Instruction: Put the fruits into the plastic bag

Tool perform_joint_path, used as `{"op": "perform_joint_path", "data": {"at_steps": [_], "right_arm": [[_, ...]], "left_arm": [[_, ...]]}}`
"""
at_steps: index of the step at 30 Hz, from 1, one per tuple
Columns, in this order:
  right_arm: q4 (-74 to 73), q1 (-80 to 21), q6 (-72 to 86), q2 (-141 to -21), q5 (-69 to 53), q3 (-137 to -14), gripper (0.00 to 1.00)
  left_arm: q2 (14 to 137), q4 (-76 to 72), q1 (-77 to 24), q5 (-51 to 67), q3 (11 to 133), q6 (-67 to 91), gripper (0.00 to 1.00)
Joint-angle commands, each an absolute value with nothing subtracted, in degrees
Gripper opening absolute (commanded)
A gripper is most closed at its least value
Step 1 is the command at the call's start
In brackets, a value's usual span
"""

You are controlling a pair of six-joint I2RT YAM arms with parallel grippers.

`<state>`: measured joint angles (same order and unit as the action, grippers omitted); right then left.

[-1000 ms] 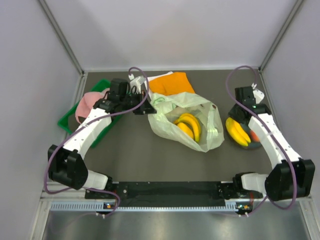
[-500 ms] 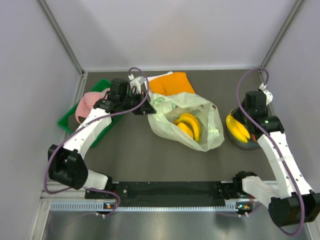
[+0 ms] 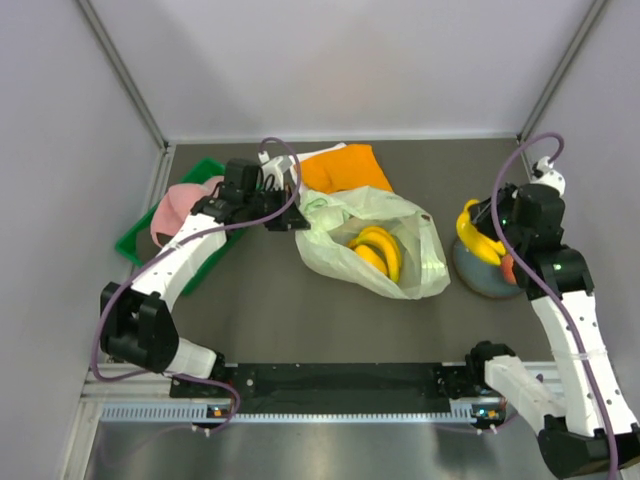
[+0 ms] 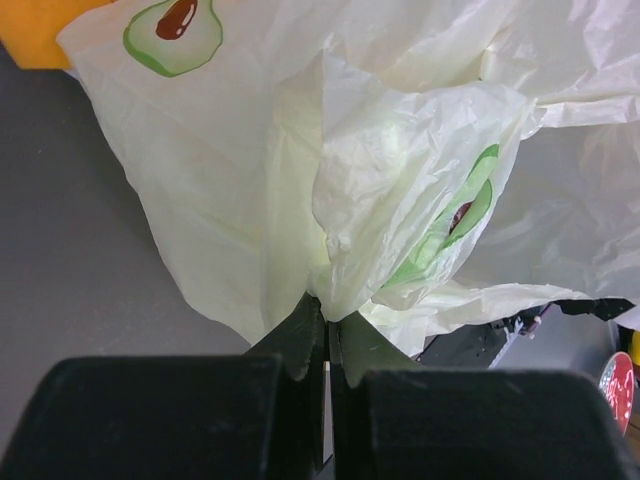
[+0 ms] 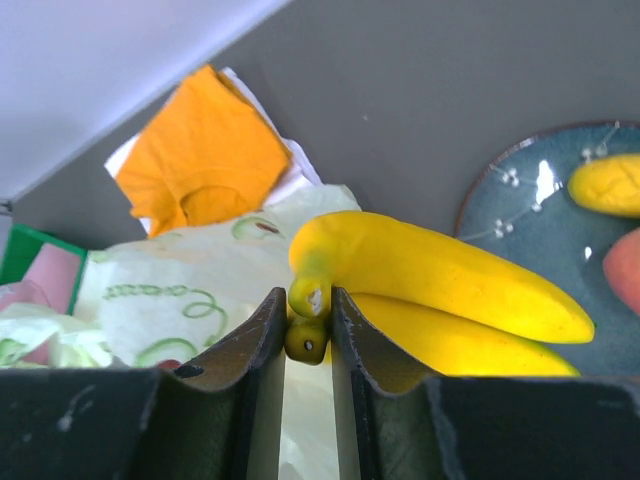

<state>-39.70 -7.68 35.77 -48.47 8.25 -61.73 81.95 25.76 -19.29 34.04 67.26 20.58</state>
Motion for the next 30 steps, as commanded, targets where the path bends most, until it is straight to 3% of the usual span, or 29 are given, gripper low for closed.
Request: {"op": "perform_joint_path", "data": {"at_steps": [1,9,13,17,26,30], "right_arm": [[-34.8,-7.3,31.9,-47.5,6.3,-68.1,0.0],[-24.0,-7.7,32.9,-47.0,-3.0,-71.5,0.0],[-18.8,-14.3,30.9,-50.0,-3.4,-74.1,0.0],[-17.2,-29.1,24.3,-52.8,4.7,-79.0,0.0],[-14.3,-41.0,25.5,-60.0,3.3,-81.8,0.0],[-11.9,-42.3,29.6,-61.9,-3.7,-80.0,0.0]], "left_arm": [[83.1,26.9,-19.4,32.4,68.6,18.7,0.0],[83.1,26.9,-19.5,32.9,68.6,18.8,0.0],[83.1,27.0,-19.5,33.3,68.6,19.0,0.0],[82.9,26.9,-19.6,33.4,68.6,18.9,0.0],[82.7,26.9,-19.6,33.3,68.6,18.9,0.0],[82.9,26.9,-19.6,33.6,68.6,19.0,0.0]]}}
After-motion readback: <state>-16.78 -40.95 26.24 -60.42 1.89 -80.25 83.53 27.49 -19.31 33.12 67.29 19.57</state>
